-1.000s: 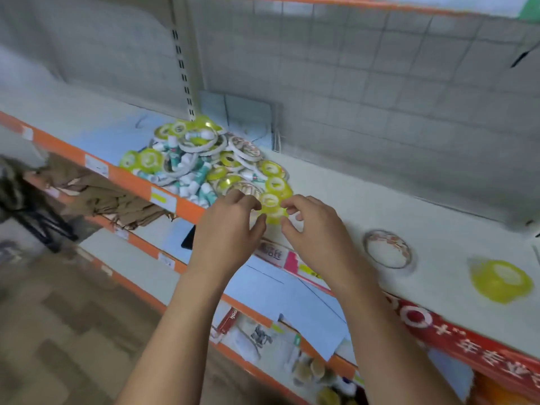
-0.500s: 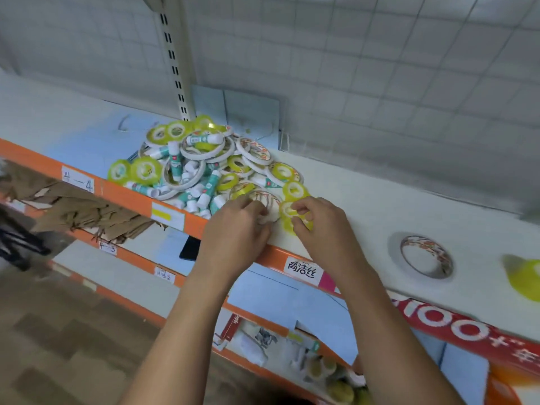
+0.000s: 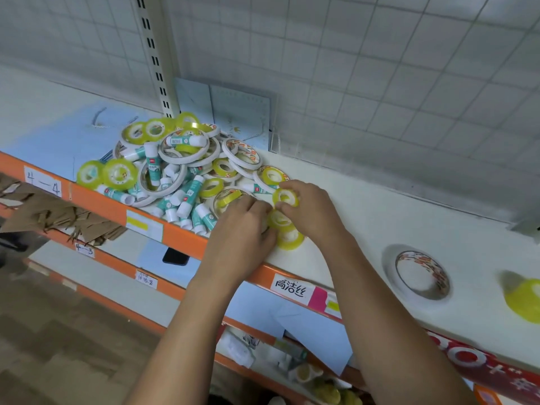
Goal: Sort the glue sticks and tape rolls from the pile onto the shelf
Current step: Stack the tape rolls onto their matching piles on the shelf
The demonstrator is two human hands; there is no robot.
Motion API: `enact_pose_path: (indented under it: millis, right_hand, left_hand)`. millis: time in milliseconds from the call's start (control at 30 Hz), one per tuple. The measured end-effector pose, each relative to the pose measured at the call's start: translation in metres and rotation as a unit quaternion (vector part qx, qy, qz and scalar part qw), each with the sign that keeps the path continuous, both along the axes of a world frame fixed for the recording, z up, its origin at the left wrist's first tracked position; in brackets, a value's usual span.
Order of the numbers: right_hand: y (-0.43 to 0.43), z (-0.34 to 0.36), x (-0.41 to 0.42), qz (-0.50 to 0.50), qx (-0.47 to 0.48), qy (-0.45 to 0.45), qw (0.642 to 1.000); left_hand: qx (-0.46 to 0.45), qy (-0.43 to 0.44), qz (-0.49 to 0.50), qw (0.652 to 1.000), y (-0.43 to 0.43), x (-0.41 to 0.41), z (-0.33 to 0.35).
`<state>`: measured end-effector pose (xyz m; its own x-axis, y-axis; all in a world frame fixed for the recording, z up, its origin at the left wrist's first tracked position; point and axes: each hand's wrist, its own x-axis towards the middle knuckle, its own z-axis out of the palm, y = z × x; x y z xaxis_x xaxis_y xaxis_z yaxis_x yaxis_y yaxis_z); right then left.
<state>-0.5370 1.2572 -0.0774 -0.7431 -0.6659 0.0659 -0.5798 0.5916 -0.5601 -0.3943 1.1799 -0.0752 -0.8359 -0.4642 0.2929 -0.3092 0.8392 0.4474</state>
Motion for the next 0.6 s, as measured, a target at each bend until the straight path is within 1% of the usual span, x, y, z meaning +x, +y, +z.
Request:
enact_pose_path:
  millis: [100, 200, 367, 600]
  right_hand:
    - [0.009, 0.003, -0.001, -0.023, -0.038, 0.004, 0.999]
    - [0.021, 0.010, 0.002, -0.048, -0.074, 0.000, 0.996]
    - [0.046, 0.014, 0.011, -0.080, -0.081, 0.018, 0.993]
    - [0.074, 0.004, 0.050, -0.122, -0.111, 0.030, 0.986]
  left_hand:
    - [0.006, 0.010, -0.015, 1.000, 0.002, -0.006, -0.004]
    - [-0.003, -0.011, -0.043, 0.999, 0.001, -0.014, -0.006]
    - [0.000, -0.031, -0.093, 0.995, -0.003, -0.028, -0.006]
    - [0.005, -0.033, -0.150, 0.988, -0.008, -0.030, -0.008]
